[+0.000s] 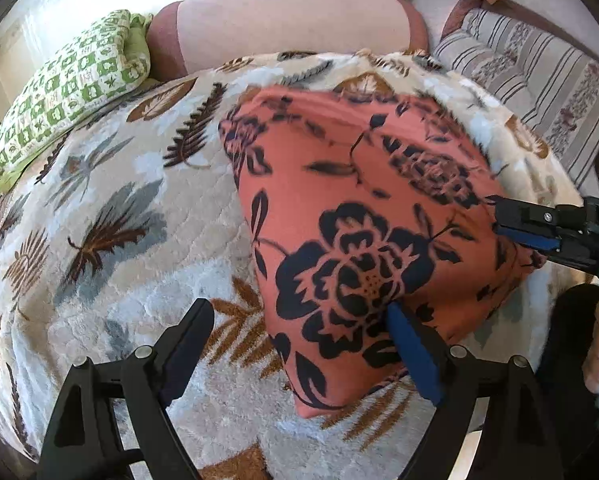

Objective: Fold small clothes
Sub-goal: 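Press and smooth the orange floral bundle flat with both open tools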

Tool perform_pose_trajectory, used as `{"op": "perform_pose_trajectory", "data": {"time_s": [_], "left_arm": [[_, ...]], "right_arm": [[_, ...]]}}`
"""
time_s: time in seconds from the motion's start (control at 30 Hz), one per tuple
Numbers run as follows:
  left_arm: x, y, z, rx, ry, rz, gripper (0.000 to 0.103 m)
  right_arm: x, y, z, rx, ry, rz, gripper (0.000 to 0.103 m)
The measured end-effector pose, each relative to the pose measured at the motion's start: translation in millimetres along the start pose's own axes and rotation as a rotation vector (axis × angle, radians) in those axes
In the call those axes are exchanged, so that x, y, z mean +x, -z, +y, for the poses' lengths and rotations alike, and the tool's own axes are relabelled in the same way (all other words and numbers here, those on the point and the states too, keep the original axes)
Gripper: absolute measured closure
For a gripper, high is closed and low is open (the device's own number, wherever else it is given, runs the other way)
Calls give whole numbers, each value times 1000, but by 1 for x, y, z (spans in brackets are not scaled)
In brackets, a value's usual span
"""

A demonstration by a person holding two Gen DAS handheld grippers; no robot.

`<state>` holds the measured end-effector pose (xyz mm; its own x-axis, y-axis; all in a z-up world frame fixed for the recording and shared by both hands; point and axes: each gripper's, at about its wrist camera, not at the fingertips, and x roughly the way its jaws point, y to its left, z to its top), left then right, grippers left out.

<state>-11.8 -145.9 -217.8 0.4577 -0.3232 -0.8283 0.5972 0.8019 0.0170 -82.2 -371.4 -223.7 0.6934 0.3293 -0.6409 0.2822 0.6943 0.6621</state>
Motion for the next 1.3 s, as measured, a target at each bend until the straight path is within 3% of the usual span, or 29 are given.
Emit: {"op": "perform_pose_trajectory", "data": {"time_s": [0.07,0.17,0.27,0.43,0.57,0.63,0.7,0.77,0.87,0.97,1.1,1.2,1.3], "left_arm": [[-10,-9,4,-4,9,-31,14],[-16,-33,16,-37,14,-66,14],[0,-60,28,-60,-36,-60,14],[38,-92,43,-105,-85,-28,15],[72,-101,49,-128,-101,7,14],[84,-97,43,-111,-95,30,14],[96,-88,36,-81,-104,31,14],[96,-83,35,-80,-103,4,13],[91,-85,38,-98,-95,32,13],[73,-83,37,-105,-96,39,14],[41,-62,24,-49,-80,9,14],[26,-41,14,-16,-73,-3,14],[32,-25,8,-2,-85,9,13]], "right_arm": [[-7,-10,4,0,-21,-4,59],[-22,-32,20,-62,-31,-85,57],[-19,-63,32,-74,-39,-118,55],[13,-110,40,-44,-11,-108,55],[53,-132,27,43,-35,-40,44],[78,-138,10,98,18,-3,38],[105,-140,-15,165,44,52,38],[103,-142,-22,178,-6,16,38],[99,-140,-17,149,11,20,38],[87,-133,-6,122,32,14,38],[50,-116,5,121,-52,-28,38],[22,-93,19,53,-44,-43,38],[16,-66,16,68,-54,-11,30]]}}
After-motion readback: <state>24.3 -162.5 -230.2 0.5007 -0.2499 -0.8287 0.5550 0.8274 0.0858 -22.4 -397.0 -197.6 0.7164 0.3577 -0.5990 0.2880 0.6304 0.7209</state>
